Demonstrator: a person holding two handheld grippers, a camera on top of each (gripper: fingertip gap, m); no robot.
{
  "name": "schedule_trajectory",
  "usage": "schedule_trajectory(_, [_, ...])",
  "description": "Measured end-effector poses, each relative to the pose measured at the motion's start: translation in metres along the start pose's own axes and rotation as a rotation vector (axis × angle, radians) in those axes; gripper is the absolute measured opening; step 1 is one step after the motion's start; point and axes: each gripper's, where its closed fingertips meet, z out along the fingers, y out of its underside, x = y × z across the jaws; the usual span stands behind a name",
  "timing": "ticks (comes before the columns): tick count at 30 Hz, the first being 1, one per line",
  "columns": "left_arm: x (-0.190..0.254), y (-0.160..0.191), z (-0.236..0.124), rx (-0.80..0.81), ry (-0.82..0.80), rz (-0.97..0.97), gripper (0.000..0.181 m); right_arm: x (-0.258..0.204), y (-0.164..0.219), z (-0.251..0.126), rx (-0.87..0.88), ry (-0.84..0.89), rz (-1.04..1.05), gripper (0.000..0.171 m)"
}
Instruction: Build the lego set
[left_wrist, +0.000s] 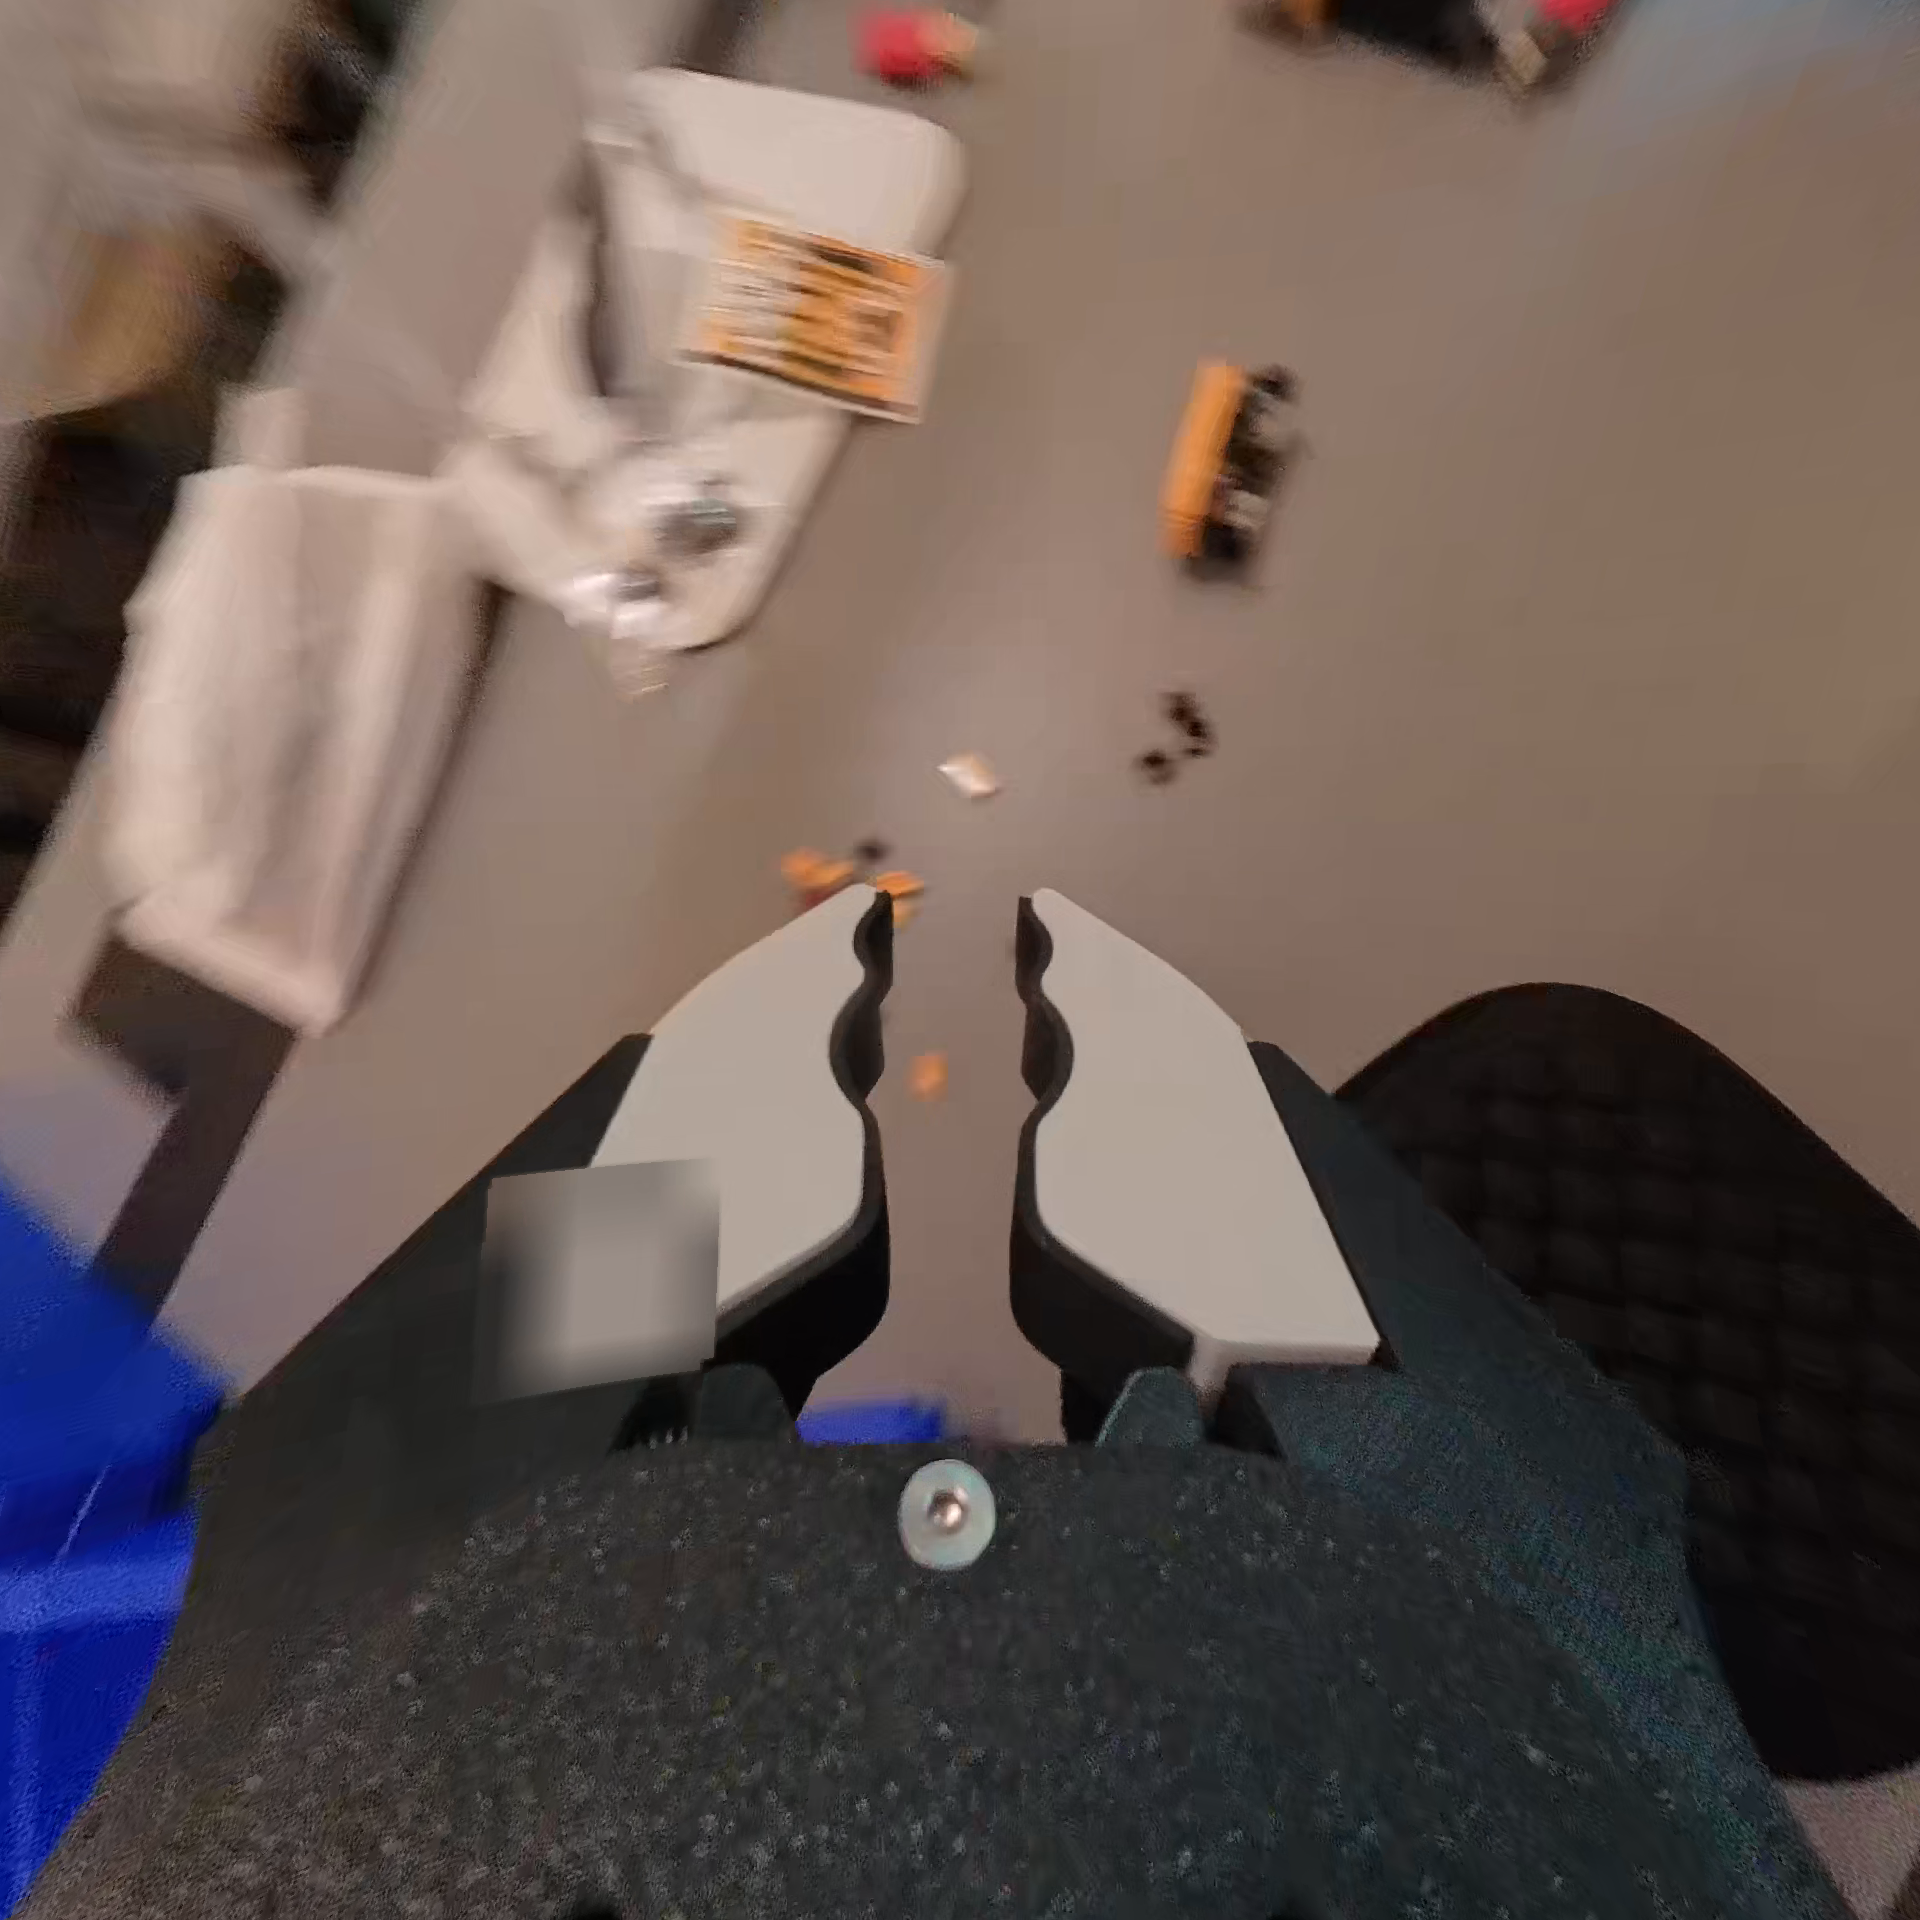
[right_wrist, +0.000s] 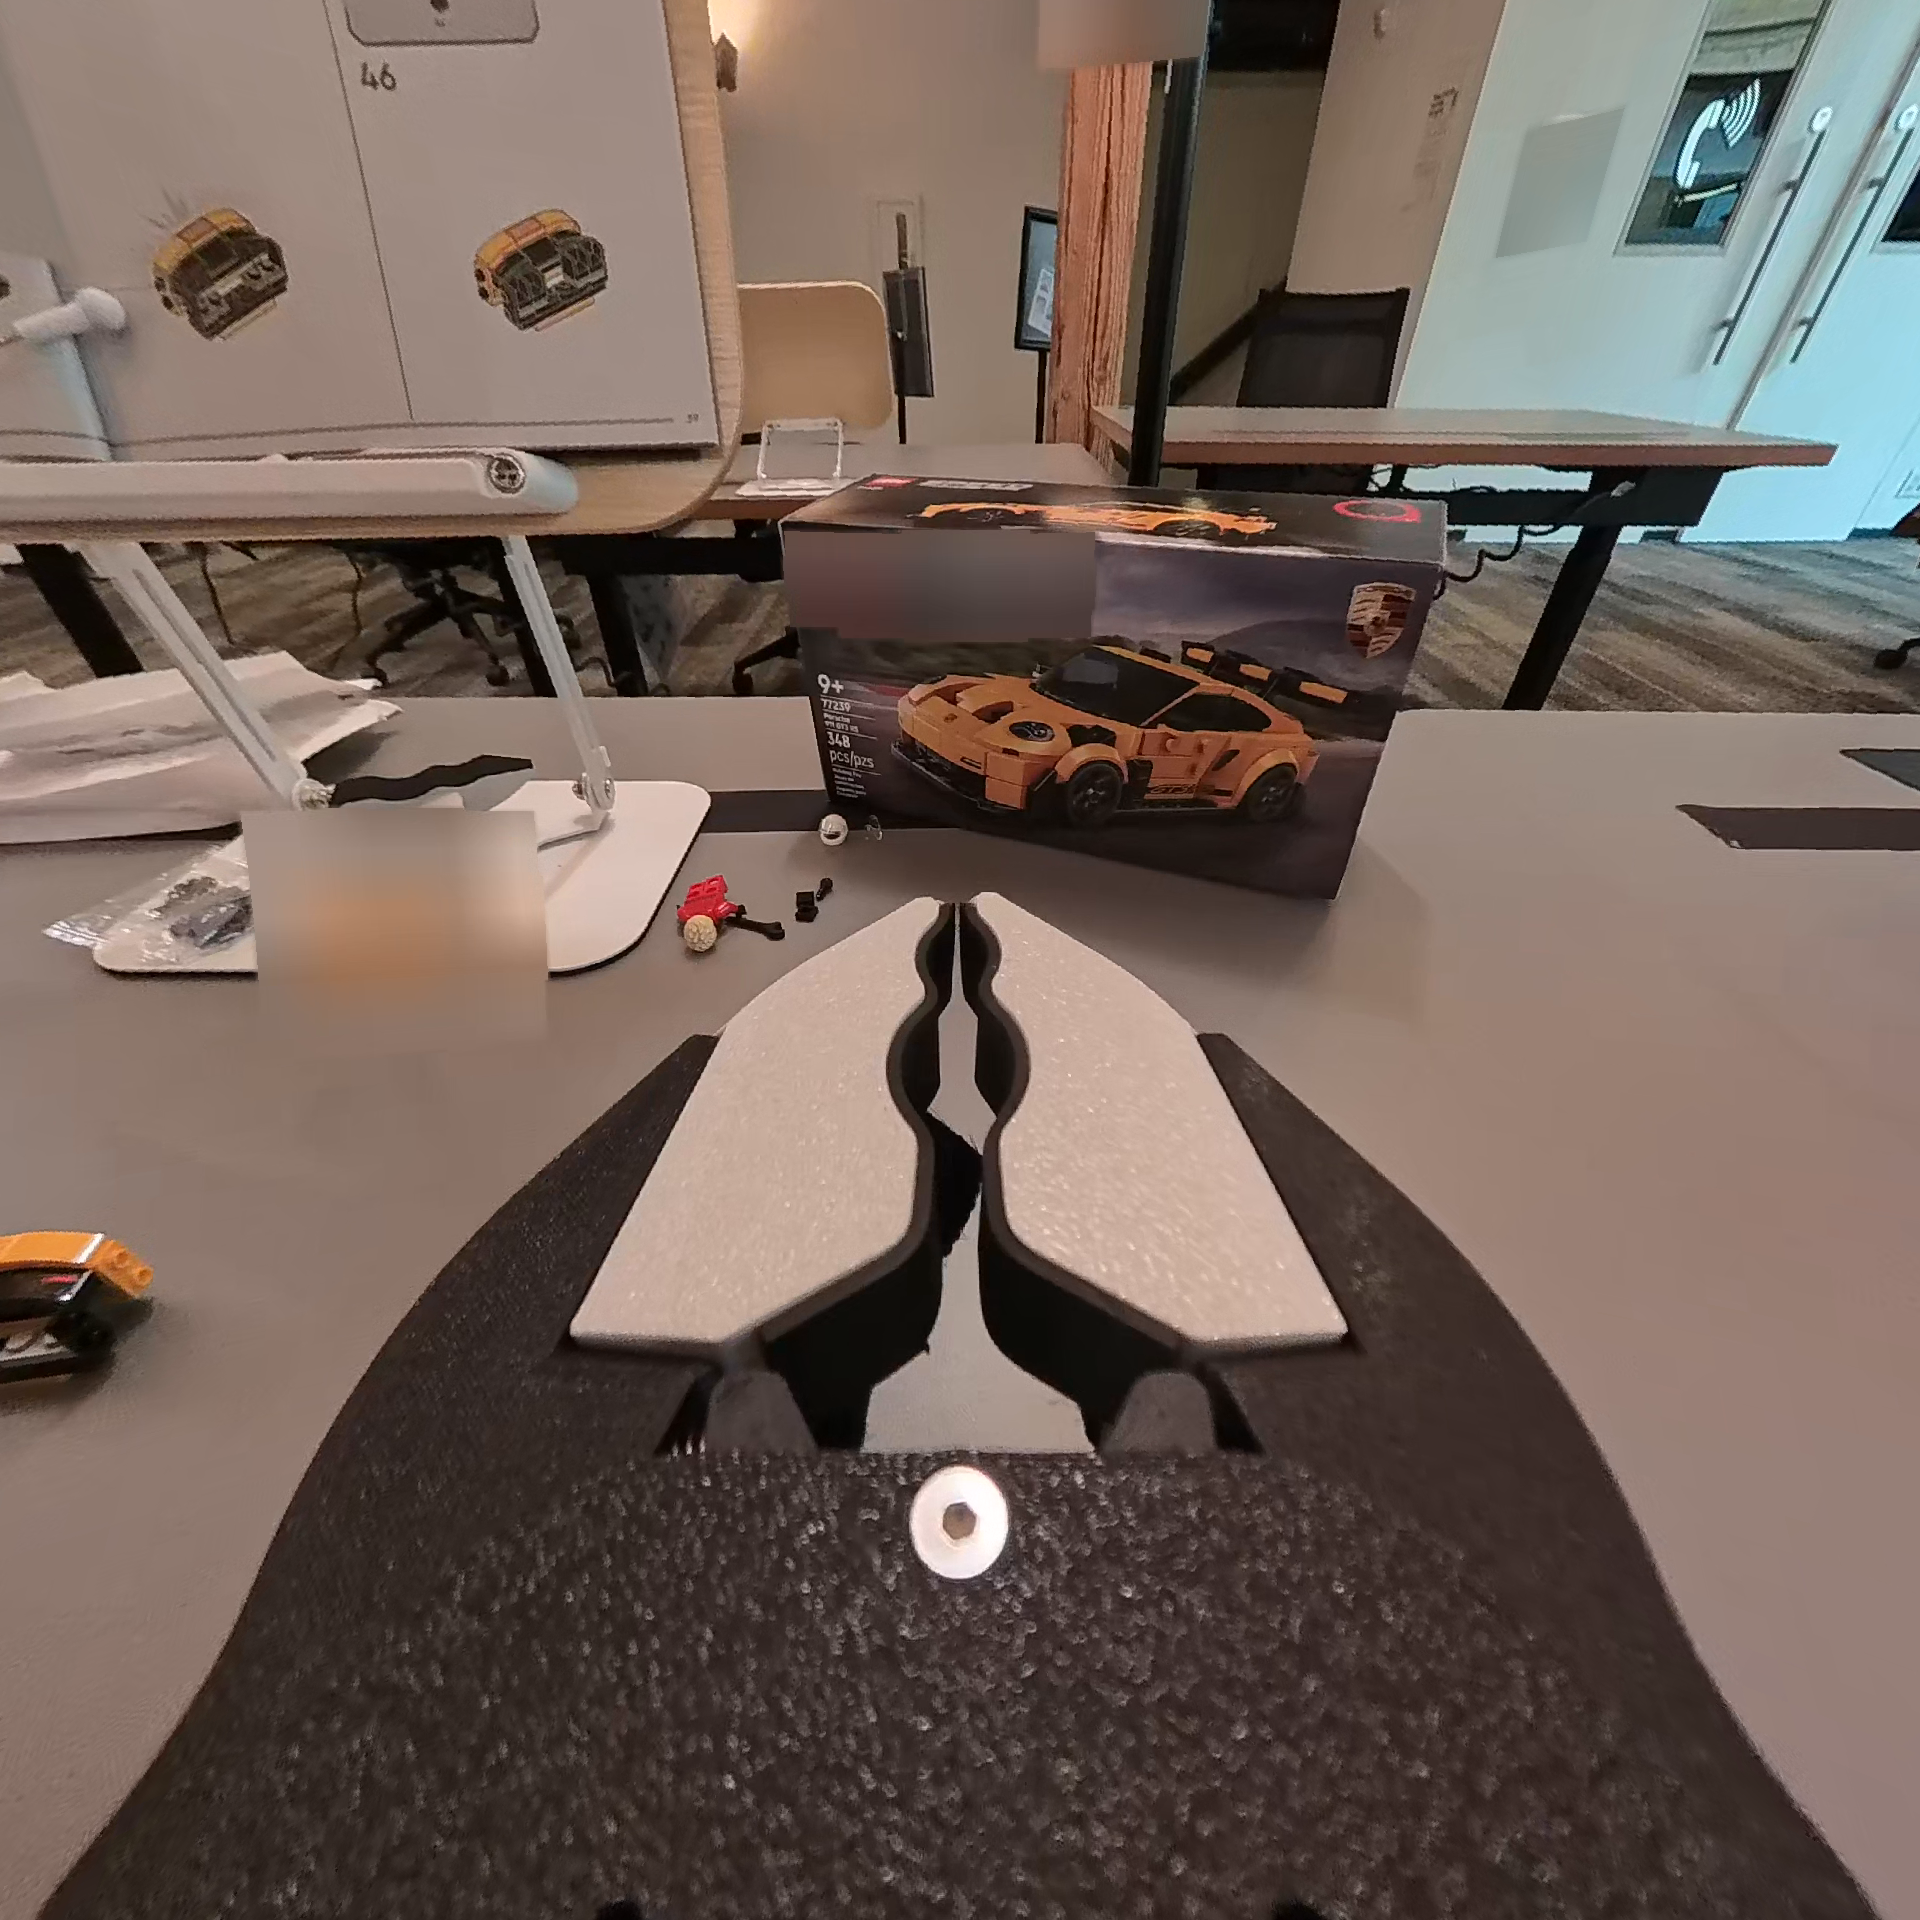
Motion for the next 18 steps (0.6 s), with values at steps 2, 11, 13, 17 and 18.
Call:
schedule_trajectory(2, [-0.057,0.015,-0.053,0.023,-0.152,-0.149,0.02,-0.002,0.0,0.001,-0.004,-0.009,0.006,0.001])
schedule_trajectory(11, [-0.134,0.239,-0.044,-0.543,-0.146,-0.48,0.028,-0.006,0.002,0.001,-0.009,-0.028,0.004,0.002])
schedule_trajectory(13, [-0.13,0.256,-0.034,-0.555,-0.1,-0.543,0.027,-0.007,0.003,0.002,-0.015,-0.029,-0.002,0.002])
schedule_trajectory(17, [-0.133,0.268,-0.026,-0.555,-0.089,-0.585,0.025,-0.009,0.005,0.003,-0.022,-0.032,-0.012,0.002])
schedule_trajectory(18, [-0.133,0.268,-0.025,-0.55,-0.088,-0.584,0.024,-0.009,0.005,0.003,-0.023,-0.031,-0.012,0.002])
